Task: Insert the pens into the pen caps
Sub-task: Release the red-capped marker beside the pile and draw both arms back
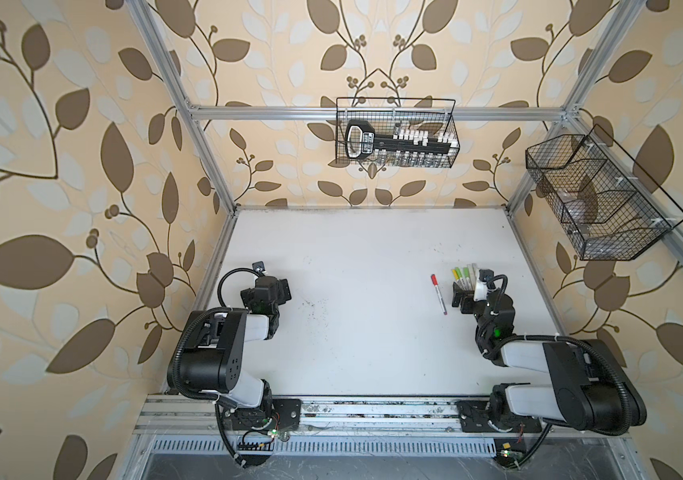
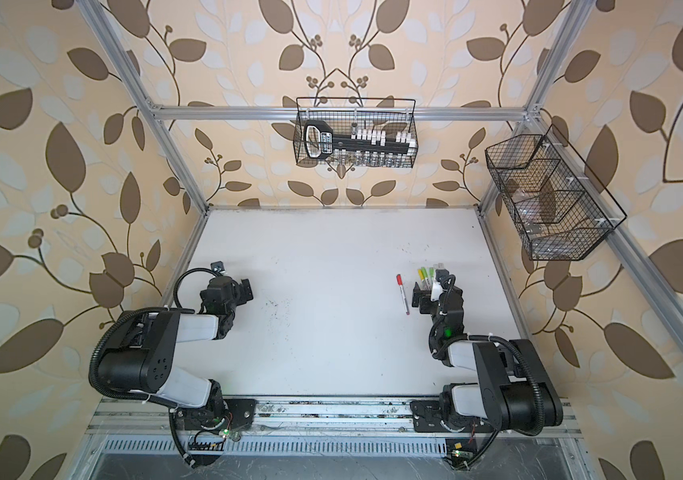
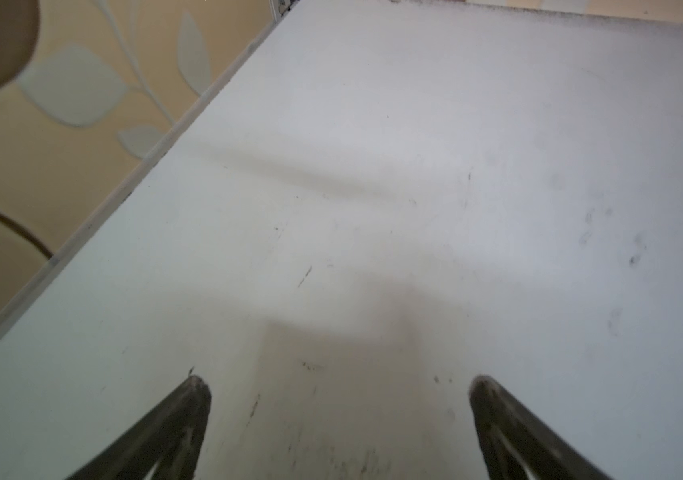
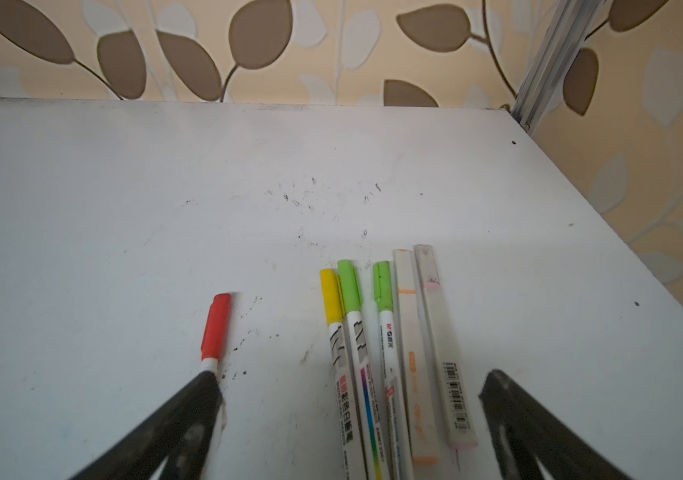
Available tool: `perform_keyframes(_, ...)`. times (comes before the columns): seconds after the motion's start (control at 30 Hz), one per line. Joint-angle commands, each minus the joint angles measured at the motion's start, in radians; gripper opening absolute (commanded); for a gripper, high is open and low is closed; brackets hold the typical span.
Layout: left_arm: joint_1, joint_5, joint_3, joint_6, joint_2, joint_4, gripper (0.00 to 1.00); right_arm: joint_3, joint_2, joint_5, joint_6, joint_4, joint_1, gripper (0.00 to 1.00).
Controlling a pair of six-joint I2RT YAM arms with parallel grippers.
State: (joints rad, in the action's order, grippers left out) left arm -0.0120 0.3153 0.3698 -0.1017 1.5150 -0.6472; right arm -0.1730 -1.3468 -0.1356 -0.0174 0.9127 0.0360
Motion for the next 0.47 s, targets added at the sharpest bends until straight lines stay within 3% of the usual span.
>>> perform_keyframes(0.0, 0.006, -0.041, 0.011, 0.026, -0.012, -0.117, 0.99, -0.025, 0.008, -0.012, 0.001, 0.054, -0.005, 1.00)
perform_keyframes(0.43, 0.006, -0.044, 0.014, 0.023, -0.017, -0.103, 0.99, -0.016, 0.005, 0.040, 0.007, 0.077, -0.017, 1.00)
